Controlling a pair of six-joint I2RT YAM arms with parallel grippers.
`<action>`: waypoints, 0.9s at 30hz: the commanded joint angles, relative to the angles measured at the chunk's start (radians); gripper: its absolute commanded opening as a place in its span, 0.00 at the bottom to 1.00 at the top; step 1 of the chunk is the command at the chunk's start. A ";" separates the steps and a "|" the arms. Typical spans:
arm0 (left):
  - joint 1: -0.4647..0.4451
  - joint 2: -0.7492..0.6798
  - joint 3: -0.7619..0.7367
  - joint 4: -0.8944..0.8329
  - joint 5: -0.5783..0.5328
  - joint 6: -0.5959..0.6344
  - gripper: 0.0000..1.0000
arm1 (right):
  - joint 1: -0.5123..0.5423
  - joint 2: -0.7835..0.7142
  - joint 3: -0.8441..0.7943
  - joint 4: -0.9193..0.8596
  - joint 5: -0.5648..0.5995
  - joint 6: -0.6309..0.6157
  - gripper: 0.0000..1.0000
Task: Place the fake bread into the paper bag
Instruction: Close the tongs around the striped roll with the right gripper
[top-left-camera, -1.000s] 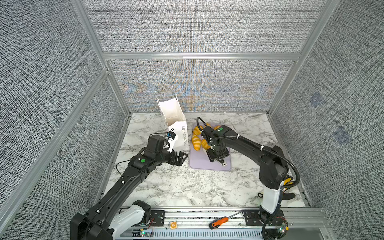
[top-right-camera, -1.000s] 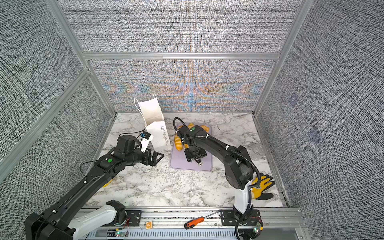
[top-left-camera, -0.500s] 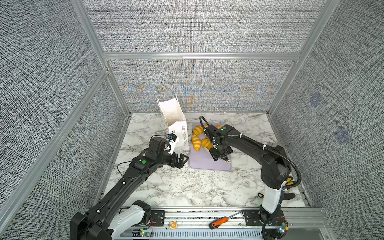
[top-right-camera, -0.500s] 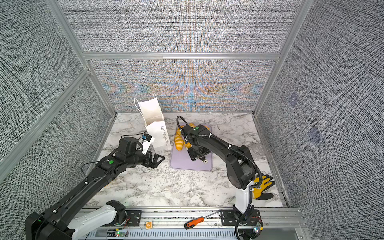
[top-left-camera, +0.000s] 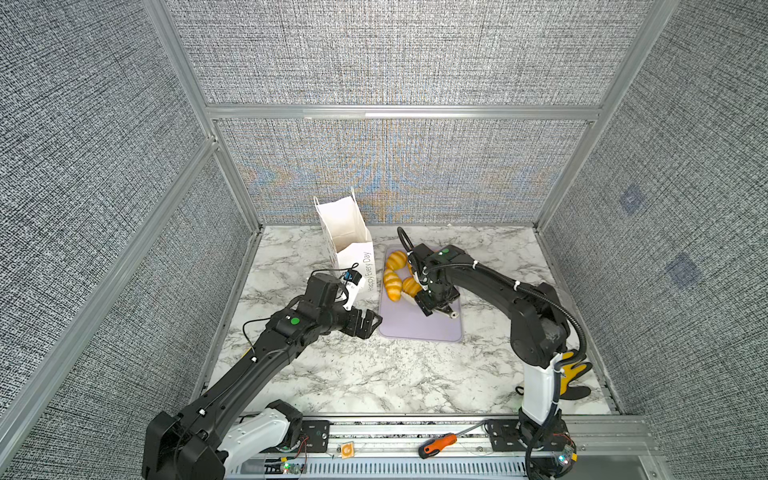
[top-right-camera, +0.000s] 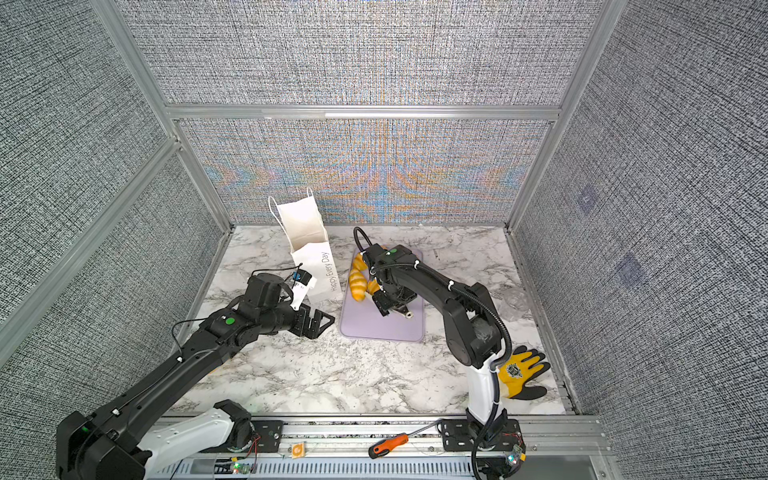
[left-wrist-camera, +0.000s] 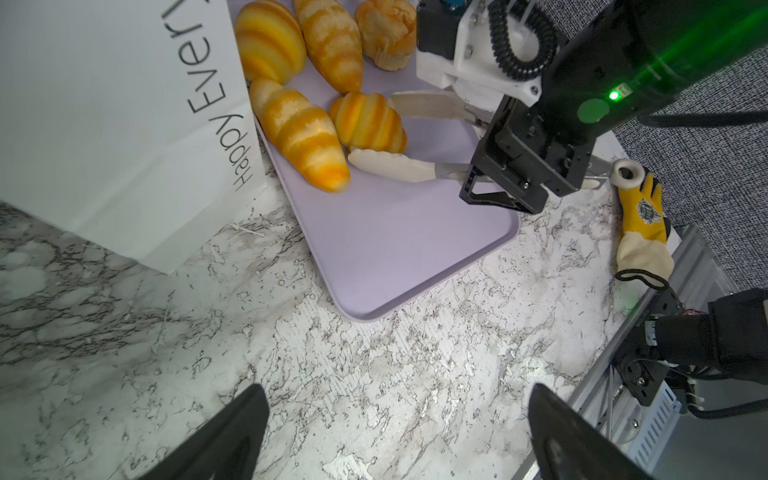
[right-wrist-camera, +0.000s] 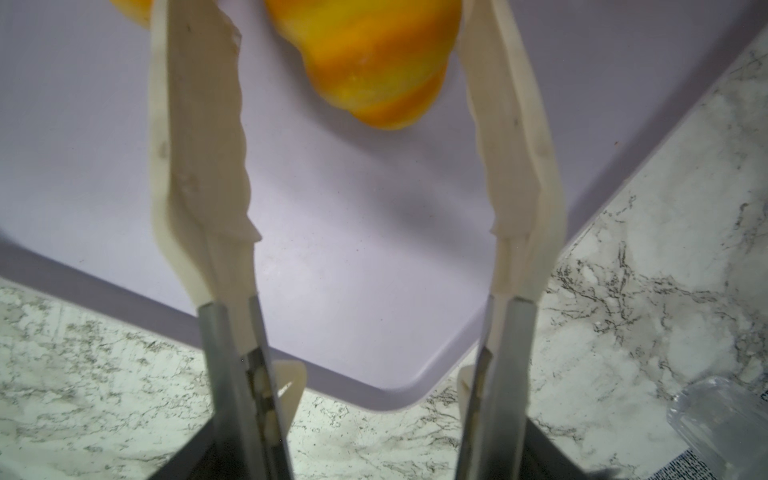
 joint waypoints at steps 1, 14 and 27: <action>-0.004 0.006 0.011 0.003 0.008 0.009 0.99 | -0.007 0.014 0.014 -0.027 0.017 -0.014 0.74; -0.014 0.025 0.034 -0.007 -0.009 0.015 0.99 | -0.015 0.086 0.067 -0.012 0.012 -0.029 0.74; -0.023 0.024 0.058 -0.007 -0.014 0.009 0.99 | -0.046 0.121 0.088 -0.040 -0.068 -0.064 0.55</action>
